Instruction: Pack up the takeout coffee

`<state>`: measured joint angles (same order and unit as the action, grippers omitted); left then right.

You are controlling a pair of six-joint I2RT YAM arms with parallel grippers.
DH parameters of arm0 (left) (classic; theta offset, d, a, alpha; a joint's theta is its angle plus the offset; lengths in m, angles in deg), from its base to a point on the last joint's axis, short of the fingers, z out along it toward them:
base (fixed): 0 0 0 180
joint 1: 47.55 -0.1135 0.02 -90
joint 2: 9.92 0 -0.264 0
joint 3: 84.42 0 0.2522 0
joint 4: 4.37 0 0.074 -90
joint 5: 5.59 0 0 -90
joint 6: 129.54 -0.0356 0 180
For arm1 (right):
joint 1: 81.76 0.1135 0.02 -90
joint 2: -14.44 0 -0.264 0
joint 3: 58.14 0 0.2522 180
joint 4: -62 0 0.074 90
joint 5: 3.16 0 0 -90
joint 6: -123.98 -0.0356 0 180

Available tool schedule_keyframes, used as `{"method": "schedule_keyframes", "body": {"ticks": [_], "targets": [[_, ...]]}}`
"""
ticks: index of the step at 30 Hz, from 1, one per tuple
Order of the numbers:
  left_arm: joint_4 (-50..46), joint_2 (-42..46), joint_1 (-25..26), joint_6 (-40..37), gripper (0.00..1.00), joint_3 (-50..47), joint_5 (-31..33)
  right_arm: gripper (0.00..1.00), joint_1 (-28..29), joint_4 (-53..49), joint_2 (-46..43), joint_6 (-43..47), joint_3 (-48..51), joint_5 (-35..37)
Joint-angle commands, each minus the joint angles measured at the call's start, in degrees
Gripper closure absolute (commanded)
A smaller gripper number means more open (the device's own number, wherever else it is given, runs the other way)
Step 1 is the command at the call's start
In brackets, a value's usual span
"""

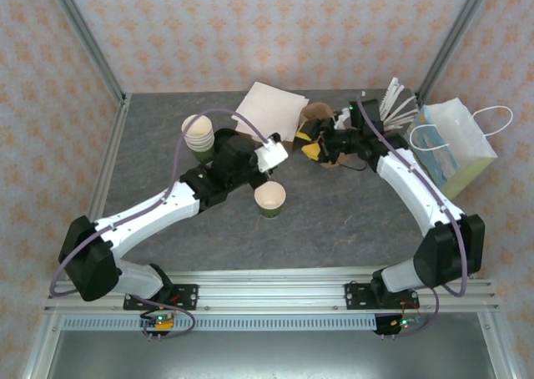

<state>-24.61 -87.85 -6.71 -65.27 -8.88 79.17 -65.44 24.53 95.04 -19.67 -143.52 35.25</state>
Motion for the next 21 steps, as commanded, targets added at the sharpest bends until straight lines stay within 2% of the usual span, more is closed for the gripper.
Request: {"method": "schedule_keyframes", "body": {"ticks": [1,5,8,13,21], "targets": [[7.0,4.7,-2.2,14.1,0.8,-2.1,-8.5,0.41,0.5,2.1,-4.9,3.3,3.3,6.2],[13.2,6.9,-3.5,22.8,0.8,-4.9,-11.6,0.26,3.8,16.8,-8.9,-0.4,10.8,6.8],[17.4,8.1,-4.5,28.2,0.79,-6.3,-13.2,0.19,7.2,22.8,-10.0,-2.5,12.2,9.2],[23.0,8.5,-5.8,33.6,0.79,-8.0,-16.1,0.14,8.9,35.0,-9.1,-12.0,14.1,10.2],[27.7,8.1,-5.9,36.5,0.79,-9.3,-19.2,0.12,10.9,40.1,-8.5,-18.8,14.5,11.4]]}}
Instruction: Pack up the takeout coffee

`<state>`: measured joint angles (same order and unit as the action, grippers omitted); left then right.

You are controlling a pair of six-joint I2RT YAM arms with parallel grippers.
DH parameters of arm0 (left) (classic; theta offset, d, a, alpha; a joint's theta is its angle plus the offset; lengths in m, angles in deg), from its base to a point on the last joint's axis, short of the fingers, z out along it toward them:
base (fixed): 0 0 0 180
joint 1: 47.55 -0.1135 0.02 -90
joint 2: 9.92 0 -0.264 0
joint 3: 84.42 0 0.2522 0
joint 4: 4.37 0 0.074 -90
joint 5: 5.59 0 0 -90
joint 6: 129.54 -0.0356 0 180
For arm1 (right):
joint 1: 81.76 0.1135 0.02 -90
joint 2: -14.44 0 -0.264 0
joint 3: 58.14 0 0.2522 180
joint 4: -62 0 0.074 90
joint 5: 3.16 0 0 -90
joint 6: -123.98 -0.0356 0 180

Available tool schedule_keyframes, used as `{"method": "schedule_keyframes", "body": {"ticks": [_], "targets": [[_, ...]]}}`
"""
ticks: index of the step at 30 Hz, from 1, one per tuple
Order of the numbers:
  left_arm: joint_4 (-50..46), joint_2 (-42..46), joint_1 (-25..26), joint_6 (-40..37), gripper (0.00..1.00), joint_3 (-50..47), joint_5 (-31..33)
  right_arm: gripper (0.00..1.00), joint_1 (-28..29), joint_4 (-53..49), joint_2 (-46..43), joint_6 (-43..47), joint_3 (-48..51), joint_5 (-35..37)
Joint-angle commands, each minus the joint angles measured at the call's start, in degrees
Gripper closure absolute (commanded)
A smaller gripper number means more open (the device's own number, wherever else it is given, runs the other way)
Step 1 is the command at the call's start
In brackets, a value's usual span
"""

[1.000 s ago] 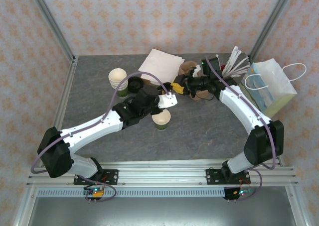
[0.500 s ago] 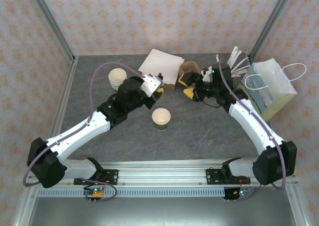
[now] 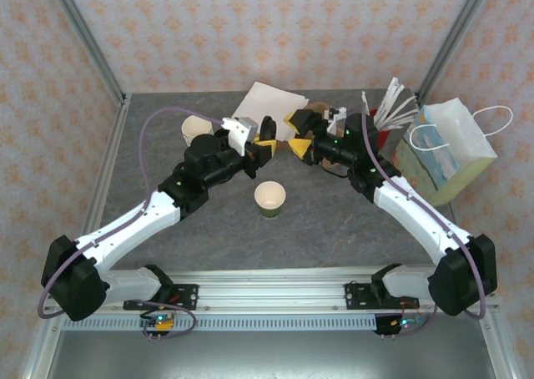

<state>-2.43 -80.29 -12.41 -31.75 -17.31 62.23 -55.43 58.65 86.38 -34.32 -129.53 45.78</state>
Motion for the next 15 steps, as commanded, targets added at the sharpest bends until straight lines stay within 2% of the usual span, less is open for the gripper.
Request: {"method": "schedule_keyframes", "body": {"ticks": [1,5,15], "targets": [[6.2,0.3,-0.1,3.2,0.79,-0.9,-2.7,0.12,0.8,6.1,0.2,-4.8,0.7,0.7],[7.0,0.0,-0.1,3.2,0.78,-0.9,-3.5,0.11,1.1,7.8,0.8,-6.8,1.1,-0.6],[5.2,-0.4,0.1,-0.2,0.78,-0.3,-5.4,0.14,3.4,3.2,3.6,-3.8,-3.7,-4.2]]}}
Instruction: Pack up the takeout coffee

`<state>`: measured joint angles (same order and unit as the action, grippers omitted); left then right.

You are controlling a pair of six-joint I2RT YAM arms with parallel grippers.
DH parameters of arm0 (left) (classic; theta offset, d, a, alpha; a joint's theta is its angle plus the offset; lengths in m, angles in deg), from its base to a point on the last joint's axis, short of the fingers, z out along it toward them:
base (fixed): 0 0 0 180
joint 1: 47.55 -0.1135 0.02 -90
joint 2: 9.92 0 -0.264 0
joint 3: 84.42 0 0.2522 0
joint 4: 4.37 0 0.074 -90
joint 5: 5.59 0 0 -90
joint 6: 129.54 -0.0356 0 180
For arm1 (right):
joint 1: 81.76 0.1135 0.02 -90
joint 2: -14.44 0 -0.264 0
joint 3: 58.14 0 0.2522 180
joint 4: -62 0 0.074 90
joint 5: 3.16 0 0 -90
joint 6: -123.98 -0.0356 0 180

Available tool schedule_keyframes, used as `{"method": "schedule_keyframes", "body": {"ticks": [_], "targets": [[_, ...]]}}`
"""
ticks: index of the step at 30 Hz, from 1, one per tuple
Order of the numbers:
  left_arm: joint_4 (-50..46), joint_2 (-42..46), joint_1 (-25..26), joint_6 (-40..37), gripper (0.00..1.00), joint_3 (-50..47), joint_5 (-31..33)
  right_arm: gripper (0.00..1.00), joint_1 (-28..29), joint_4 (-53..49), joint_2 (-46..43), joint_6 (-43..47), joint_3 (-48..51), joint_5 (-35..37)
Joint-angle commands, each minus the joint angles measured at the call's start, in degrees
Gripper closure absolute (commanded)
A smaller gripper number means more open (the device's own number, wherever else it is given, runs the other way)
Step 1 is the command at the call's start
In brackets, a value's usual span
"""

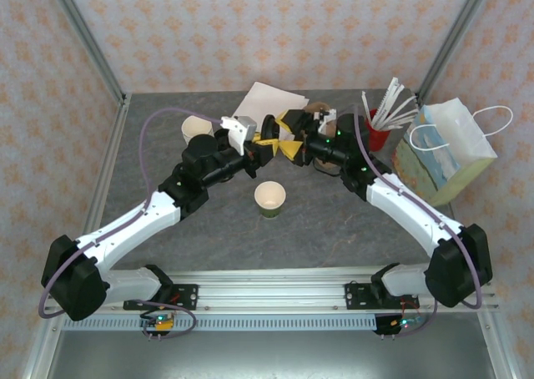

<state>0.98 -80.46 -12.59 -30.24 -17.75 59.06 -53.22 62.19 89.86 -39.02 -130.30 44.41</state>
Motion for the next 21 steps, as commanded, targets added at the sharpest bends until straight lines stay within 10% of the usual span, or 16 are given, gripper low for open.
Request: {"method": "schedule_keyframes", "body": {"ticks": [1,21], "targets": [[1.5,-0.1,0.3,-2.0,0.78,0.1,-2.2,0.14,1.3,-0.5,0.0,1.1,-3.0,-2.8],[-1.1,-0.7,0.7,-5.4,0.78,0.5,-2.3,0.24,1.4,-4.2,-0.6,2.2,-3.7,-2.6]]}}
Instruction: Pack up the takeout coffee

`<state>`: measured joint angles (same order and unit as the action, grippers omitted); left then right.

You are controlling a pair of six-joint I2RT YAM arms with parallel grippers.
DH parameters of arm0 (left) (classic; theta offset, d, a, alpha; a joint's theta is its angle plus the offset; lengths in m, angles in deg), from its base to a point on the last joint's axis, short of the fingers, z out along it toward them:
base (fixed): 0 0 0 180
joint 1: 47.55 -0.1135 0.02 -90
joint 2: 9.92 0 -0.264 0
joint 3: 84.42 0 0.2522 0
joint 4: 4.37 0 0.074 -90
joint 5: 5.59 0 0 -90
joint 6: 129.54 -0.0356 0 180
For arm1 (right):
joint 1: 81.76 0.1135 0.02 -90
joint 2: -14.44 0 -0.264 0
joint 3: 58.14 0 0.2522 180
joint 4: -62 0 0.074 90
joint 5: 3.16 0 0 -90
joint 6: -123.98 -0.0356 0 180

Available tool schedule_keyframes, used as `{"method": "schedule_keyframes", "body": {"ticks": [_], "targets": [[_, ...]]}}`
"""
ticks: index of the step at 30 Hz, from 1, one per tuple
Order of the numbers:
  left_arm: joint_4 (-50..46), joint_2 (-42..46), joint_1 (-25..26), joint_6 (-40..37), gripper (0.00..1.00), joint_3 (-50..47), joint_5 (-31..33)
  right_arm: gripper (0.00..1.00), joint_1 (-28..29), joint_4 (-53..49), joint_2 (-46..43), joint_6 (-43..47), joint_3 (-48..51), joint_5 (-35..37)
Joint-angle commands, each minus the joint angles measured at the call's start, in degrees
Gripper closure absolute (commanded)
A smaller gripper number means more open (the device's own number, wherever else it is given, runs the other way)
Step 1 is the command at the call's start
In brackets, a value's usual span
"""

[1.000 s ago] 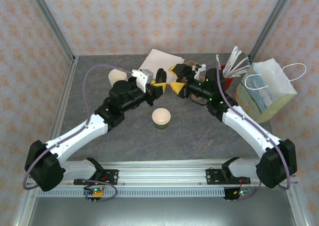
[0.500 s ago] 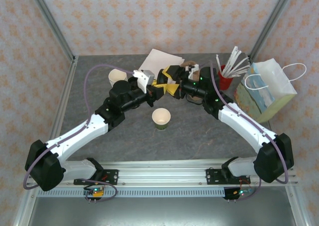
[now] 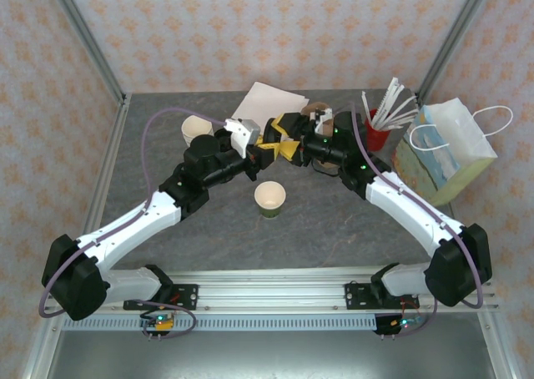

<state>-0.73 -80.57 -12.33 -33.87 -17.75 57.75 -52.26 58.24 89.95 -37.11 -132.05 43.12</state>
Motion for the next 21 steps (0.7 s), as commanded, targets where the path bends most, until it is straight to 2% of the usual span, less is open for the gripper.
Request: {"method": "schedule_keyframes", "body": {"ticks": [1,6,13,16,18,19,21], "targets": [[0.7,-0.6,0.5,-1.8,0.78,0.4,-1.1,0.23,0.5,-0.3,-0.6,0.2,-2.0,-1.3],[0.9,-0.9,0.5,-1.6,0.78,0.7,-0.9,0.22,0.6,-0.2,-0.8,0.2,-1.6,-1.3],[0.7,-1.0,0.5,-1.7,0.78,0.7,-0.7,0.34,0.9,-0.5,-0.8,0.5,-1.5,-1.2],[0.6,-1.0,0.5,-1.5,0.77,0.6,-0.4,0.36,0.9,-1.8,-0.7,1.1,-1.5,-0.8],[0.1,-1.0,0.6,-1.5,0.7,0.7,-0.4,0.36,0.8,-2.8,-0.8,1.6,-1.5,-0.1],[-0.4,-1.0,0.6,-1.5,0.63,0.8,-0.3,0.36,0.9,-4.3,-0.7,2.5,-1.8,0.5],[-1.1,-0.9,0.7,-1.5,0.54,0.8,-0.1,0.36,0.7,-9.5,-0.8,5.5,-3.2,2.0]]}}
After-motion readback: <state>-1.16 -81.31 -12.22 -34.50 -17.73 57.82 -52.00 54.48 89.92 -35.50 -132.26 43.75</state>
